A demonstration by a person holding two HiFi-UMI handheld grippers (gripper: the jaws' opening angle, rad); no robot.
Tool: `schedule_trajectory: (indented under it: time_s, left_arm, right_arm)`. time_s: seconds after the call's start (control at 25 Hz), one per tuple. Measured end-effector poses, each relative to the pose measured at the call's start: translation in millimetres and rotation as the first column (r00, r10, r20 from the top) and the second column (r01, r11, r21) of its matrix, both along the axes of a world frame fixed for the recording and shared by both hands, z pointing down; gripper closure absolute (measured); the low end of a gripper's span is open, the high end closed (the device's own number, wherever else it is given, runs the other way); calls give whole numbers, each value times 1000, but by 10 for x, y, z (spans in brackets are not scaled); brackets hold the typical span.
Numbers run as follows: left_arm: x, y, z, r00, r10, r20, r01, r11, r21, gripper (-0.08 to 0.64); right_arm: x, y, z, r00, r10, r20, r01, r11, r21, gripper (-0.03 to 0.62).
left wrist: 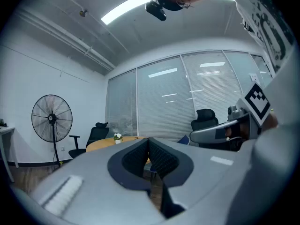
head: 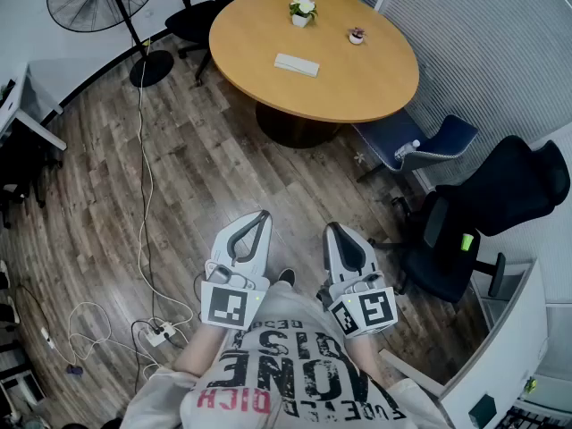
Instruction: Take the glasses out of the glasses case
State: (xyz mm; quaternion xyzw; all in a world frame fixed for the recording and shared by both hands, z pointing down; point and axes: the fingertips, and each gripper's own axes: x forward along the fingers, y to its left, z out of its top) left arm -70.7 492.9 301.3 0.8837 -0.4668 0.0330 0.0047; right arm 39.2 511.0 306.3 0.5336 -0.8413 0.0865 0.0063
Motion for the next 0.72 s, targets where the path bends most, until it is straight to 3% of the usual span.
schedule_trajectory:
  time_s: [0.28,0.72]
  left_arm:
    - [-106,39,-27,1000,15,-7,-15,1000,11,548]
    - [21,63,14,999,28,-21,-28,1000,-9,548]
  right_arm:
    - [-217,31,-78,1000,-27,-4,27,999,18,565]
    - [-77,67,-84,1000,-15,-14,15,1000,24,565]
